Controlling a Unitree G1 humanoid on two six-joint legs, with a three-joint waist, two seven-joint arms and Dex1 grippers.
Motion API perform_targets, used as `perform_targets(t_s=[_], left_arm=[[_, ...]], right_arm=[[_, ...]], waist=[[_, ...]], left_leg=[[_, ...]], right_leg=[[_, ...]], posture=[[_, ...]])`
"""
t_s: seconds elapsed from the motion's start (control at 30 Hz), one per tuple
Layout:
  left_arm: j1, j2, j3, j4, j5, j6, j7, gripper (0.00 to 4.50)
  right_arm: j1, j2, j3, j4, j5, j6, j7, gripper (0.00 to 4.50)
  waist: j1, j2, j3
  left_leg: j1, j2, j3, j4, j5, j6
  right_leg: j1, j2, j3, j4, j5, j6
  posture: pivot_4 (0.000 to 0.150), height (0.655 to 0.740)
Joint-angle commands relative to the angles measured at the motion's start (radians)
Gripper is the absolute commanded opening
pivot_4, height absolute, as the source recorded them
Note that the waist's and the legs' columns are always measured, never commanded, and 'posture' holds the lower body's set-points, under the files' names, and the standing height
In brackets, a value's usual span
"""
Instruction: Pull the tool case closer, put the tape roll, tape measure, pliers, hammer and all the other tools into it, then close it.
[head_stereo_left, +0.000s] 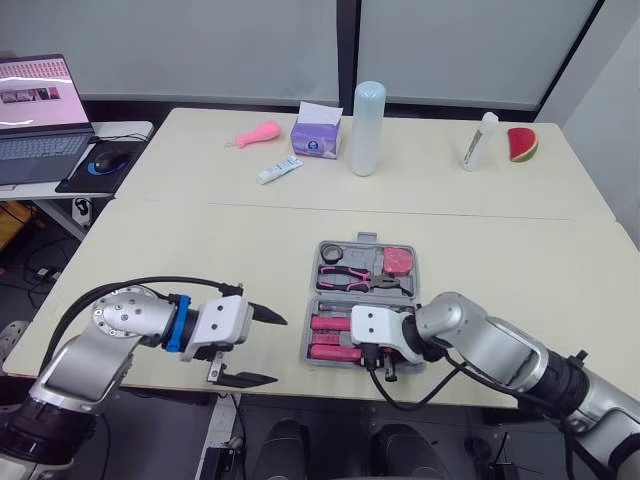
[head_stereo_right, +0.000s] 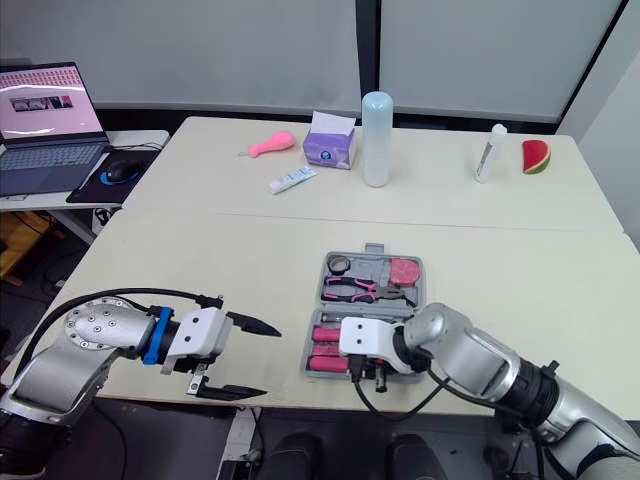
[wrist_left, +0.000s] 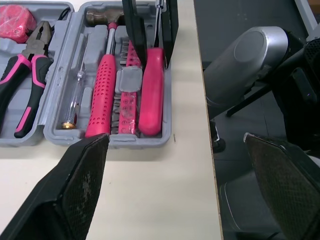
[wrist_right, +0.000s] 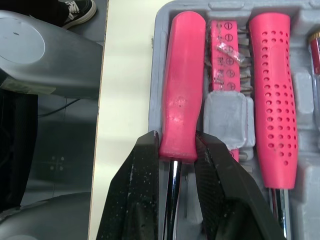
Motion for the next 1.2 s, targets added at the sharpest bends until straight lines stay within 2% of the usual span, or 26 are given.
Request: perform_targets(t_s=[0.03,0.2,0.3,0.4,0.6,0.7,1.07,1.2], left_arm=[[-0.008,-0.002,0.003,-0.036,-0.015,0.009,0.010,4.50],[-0.011,-0.005,0.002,-0.044,-0.017,0.020,0.015,4.50],[-0.011,-0.005,0.003,-0.048,-0.021,0.026,0.020,4.50],[-0.009,-0.006,0.005,-0.050,-0.023,0.029,0.023,4.50],[-0.010,-0.011,0.003,-0.055,-0.024,0.036,0.029,4.50],[-0.009,-0.011,0.005,-0.055,-0.024,0.036,0.029,4.50],[-0.003,-0.016,0.008,-0.059,-0.026,0.043,0.035,4.50],[0.012,-0.035,0.044,-0.034,-0.058,0.083,0.072,4.50]], right_arm=[[-0.011,0.008,-0.006,-0.002,-0.004,-0.029,0.020,1.43],[-0.019,0.017,-0.054,-0.021,0.029,-0.070,0.053,2.42],[-0.024,0.007,-0.099,-0.039,0.053,-0.090,0.079,2.42],[-0.014,0.007,-0.130,-0.048,0.060,-0.111,0.077,1.88],[0.027,0.010,-0.099,-0.013,0.014,-0.160,0.069,0.54],[0.043,0.002,-0.077,0.014,-0.018,-0.190,0.071,0.06],[0.073,0.013,-0.045,0.115,-0.104,-0.262,0.073,0.02],[0.093,0.017,-0.191,-0.045,0.037,-0.215,0.097,0.02]], waist=[[0.000,0.000,0.000],[0.000,0.000,0.000],[0.000,0.000,0.000],[0.000,0.000,0.000],[0.001,0.000,0.000],[0.000,0.000,0.000],[0.000,0.000,0.000],[0.001,0.000,0.000]], left_leg=[[0.000,0.000,0.000,0.000,0.000,0.000],[0.000,0.000,0.000,0.000,0.000,0.000],[0.000,0.000,0.000,0.000,0.000,0.000],[0.000,0.000,0.000,0.000,0.000,0.000],[0.000,0.000,0.000,0.000,0.000,0.000],[0.000,0.000,0.000,0.000,0.000,0.000],[0.000,0.001,0.000,0.000,0.000,0.000],[0.000,0.000,0.000,0.001,0.000,0.000]], right_leg=[[0.000,0.000,0.000,0.000,0.000,0.000],[0.000,0.000,0.000,0.000,0.000,0.000],[0.000,0.000,0.000,0.000,0.000,0.000],[0.000,0.000,0.000,0.000,0.000,0.000],[0.000,0.000,0.000,0.000,0.000,0.000],[0.000,0.000,0.000,0.000,0.000,0.000],[0.000,0.000,0.000,0.001,0.000,0.000],[0.000,0.000,0.000,0.001,0.000,0.000]], posture=[[0.150,0.6921],[0.150,0.6921],[0.150,0.6921],[0.150,0.6921],[0.150,0.6921],[0.150,0.6921],[0.150,0.6921],[0.150,0.6921]])
